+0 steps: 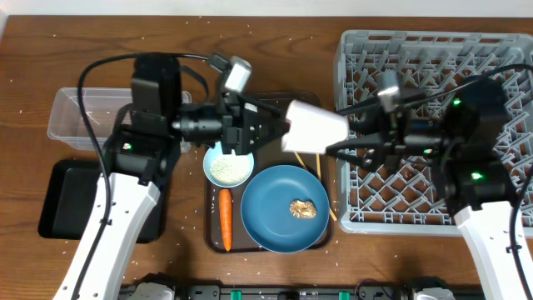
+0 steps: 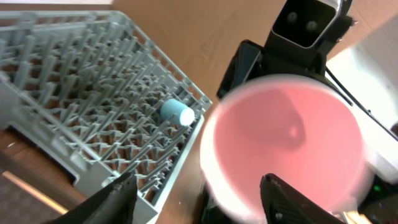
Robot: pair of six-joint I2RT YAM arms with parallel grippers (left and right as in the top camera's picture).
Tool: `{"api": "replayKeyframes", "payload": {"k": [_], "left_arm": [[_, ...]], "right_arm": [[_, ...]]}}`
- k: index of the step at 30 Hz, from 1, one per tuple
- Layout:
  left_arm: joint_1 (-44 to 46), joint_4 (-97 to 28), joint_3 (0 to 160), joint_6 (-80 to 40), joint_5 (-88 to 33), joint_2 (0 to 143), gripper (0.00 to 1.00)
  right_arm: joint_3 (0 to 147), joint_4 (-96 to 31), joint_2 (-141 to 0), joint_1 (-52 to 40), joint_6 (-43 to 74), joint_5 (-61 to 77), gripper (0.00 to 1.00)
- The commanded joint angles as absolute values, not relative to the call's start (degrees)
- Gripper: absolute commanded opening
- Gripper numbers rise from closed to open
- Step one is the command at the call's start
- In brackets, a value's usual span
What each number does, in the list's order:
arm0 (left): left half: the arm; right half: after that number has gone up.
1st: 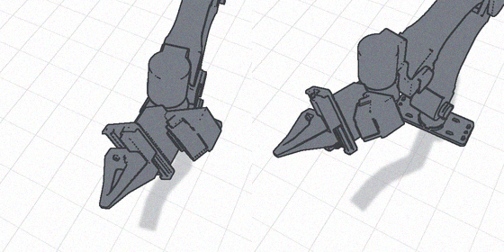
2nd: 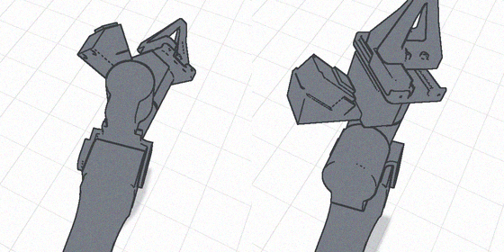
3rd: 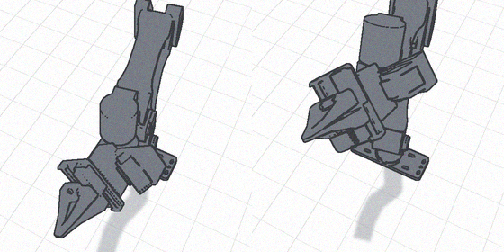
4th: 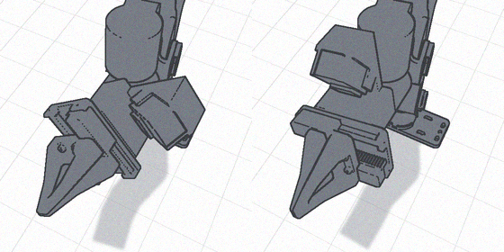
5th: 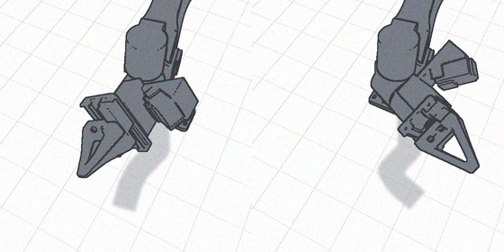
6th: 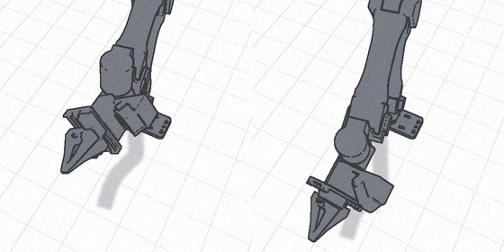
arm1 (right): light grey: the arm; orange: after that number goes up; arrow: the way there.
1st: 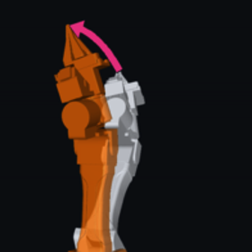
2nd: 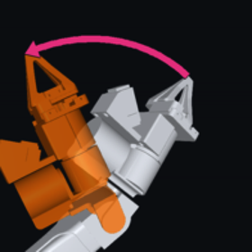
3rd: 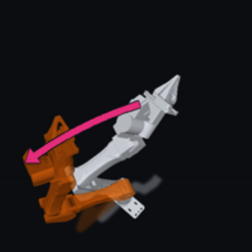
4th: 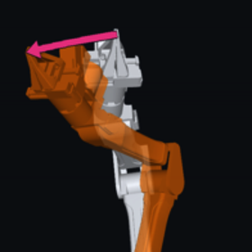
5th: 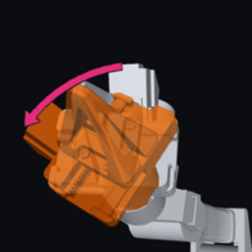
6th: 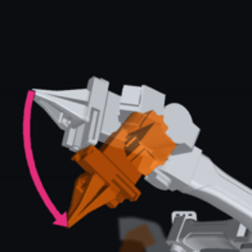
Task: Sort waste into correct bins and load items into the dishwasher rack
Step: 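Place the pink cup in the dish rack with the right gripper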
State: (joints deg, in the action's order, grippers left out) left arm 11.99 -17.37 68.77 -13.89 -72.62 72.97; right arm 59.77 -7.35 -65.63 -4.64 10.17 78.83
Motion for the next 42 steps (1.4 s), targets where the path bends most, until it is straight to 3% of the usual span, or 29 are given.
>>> {"api": "replayKeyframes", "payload": {"k": [1,4,15,23,33,42], "left_arm": [[9.30,-17.82,69.23,-13.85,-72.44,72.86,0.66],[7.44,-18.26,69.23,-13.85,-72.44,72.86,0.66],[6.66,-19.27,69.23,-13.80,-72.42,72.86,0.66],[6.66,-19.35,69.23,-13.80,-72.42,72.86,0.66],[6.66,-24.86,69.23,-9.19,-72.40,72.86,0.66],[6.66,-25.71,69.23,-8.58,-72.38,72.86,0.66]], "right_arm": [[59.86,-8.36,-64.36,0.19,12.64,77.67,0.48],[59.86,-12.64,-63.72,4.60,14.57,70.43,0.47],[62.39,-41.34,-59.29,19.16,19.66,23.46,0.50],[64.77,-47.33,-59.35,28.73,21.47,0.19,0.53],[64.79,-46.02,-67.44,42.48,29.87,-3.36,0.54],[64.79,-42.68,-76.64,46.81,32.64,0.38,0.55]]}}
